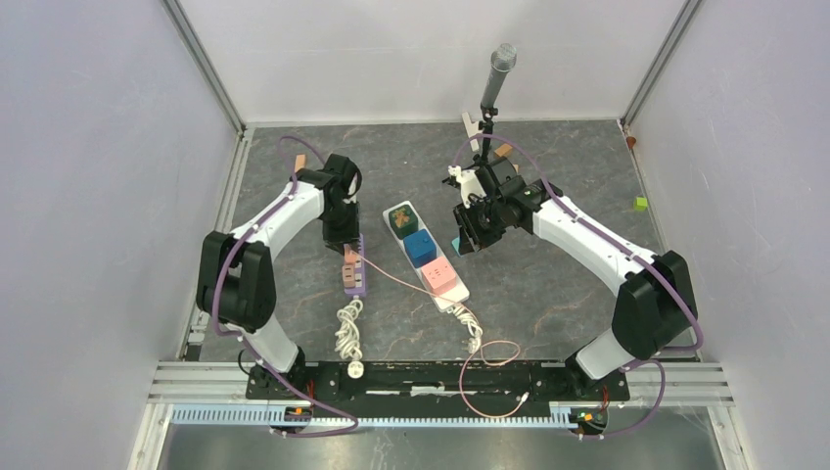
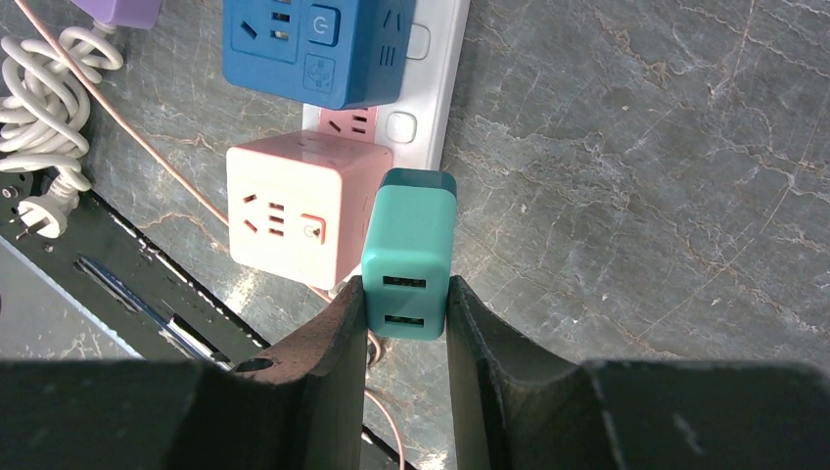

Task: Insert the plug
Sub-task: Move the socket to the center of the board.

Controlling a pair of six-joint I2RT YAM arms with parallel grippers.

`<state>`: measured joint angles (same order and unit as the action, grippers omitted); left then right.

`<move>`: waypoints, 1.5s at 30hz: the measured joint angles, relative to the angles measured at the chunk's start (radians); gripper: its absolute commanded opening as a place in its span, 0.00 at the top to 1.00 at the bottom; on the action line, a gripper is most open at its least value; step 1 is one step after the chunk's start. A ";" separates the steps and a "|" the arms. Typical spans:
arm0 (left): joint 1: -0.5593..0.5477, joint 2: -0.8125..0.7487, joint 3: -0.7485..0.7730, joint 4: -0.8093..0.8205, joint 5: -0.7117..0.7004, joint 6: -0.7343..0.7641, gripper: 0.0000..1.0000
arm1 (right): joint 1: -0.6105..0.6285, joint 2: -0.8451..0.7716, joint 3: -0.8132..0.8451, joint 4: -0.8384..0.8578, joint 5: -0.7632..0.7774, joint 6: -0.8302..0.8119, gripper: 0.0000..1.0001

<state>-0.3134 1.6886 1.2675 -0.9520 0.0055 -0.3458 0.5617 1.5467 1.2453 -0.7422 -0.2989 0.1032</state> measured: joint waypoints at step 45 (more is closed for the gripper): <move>0.115 -0.123 0.077 0.103 0.150 0.051 0.04 | 0.005 0.016 -0.268 0.087 -0.007 -0.041 1.00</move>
<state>-0.1982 1.5658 1.3445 -0.8490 0.1558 -0.2947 0.5671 1.5631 0.9771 -0.6552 -0.3058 0.0624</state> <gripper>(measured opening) 0.946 0.356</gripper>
